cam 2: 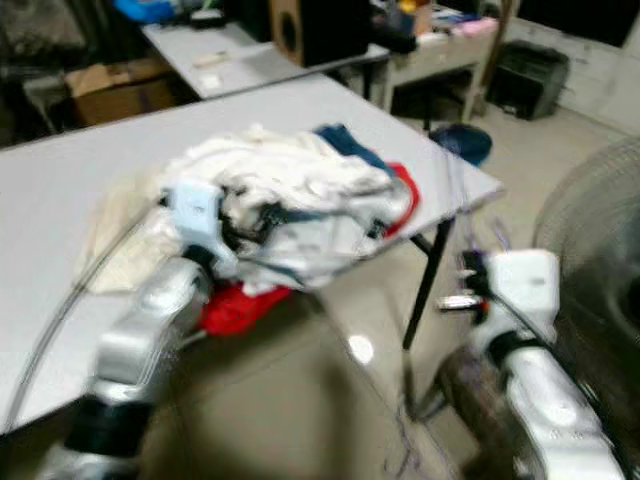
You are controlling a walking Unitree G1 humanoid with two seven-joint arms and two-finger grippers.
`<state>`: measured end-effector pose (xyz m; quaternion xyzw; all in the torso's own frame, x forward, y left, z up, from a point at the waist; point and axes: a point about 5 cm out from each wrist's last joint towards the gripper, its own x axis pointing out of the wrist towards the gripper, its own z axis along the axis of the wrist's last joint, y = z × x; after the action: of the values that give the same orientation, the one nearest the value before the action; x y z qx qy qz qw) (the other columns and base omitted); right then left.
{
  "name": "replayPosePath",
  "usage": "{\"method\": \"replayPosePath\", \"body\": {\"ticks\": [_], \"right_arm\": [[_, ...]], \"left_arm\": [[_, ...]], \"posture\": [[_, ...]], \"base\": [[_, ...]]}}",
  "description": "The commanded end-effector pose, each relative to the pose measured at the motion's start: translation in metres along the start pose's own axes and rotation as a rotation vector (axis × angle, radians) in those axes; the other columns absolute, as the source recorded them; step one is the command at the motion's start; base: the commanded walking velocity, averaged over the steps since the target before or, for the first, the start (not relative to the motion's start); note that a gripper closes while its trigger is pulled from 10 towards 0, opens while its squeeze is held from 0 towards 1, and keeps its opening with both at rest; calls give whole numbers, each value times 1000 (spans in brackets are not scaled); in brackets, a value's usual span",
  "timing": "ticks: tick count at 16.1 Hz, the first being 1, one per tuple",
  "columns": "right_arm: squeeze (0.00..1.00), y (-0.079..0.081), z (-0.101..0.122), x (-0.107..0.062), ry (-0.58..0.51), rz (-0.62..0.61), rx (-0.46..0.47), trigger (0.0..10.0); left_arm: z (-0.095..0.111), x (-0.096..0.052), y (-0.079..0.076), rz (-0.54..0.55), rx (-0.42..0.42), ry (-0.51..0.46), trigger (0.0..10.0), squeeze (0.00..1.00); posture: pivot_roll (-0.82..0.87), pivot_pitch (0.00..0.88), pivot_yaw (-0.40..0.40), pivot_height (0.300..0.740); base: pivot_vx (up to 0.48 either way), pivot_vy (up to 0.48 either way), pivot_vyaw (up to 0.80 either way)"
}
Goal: Hang hanger
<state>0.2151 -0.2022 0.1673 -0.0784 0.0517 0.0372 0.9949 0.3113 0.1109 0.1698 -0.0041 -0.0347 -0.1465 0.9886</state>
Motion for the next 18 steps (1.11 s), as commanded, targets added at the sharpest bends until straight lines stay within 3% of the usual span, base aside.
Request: {"method": "replayPosePath", "body": {"ticks": [1, 3, 9, 13, 14, 16, 17, 18], "right_arm": [[0, 2, 5, 2, -25, 34, -5, 10000], [0, 7, 6, 7, -36, 77, -11, 10000], [0, 10, 1, 3, -29, 68, 3, 10000], [0, -4, -1, -5, -33, -4, -5, 10000], [0, -14, -1, -10, -29, -28, -31, 10000], [0, -21, 4, -16, -42, -30, -45, 10000], [0, -26, 7, -20, -52, -31, -42, 10000], [0, -30, 8, -24, -55, -22, -44, 10000]], "left_arm": [[3, -3, 5, 31, 13, -3, 10000, 1000], [14, -5, 15, 61, 40, -34, 10000, 1000], [20, -4, 4, 2, 61, -33, 10000, 1000], [18, 5, -5, -119, 59, -5, 10000, 1000], [18, 18, -6, -151, 76, 3, 10000, 1000], [17, 31, -5, -175, 107, 28, 10000, 1000], [16, 41, -4, -196, 123, 44, 10000, 835], [16, 52, -3, -196, 122, 54, 10000, 4]], "posture": [[-105, 36, -21, 740], [-87, 35, -27, 740], [-81, 54, -1, 740], [-105, 48, 40, 740], [-123, 52, 60, 740], [-137, 52, 77, 740], [-139, 53, 84, 740], [-152, 49, 94, 740]], "base": [[304, 0, 0], [300, 0, 0], [299, 0, 0], [0, 0, 0], [0, 0, 0], [0, 0, 0], [0, 0, 0], [0, 0, 0]]}}
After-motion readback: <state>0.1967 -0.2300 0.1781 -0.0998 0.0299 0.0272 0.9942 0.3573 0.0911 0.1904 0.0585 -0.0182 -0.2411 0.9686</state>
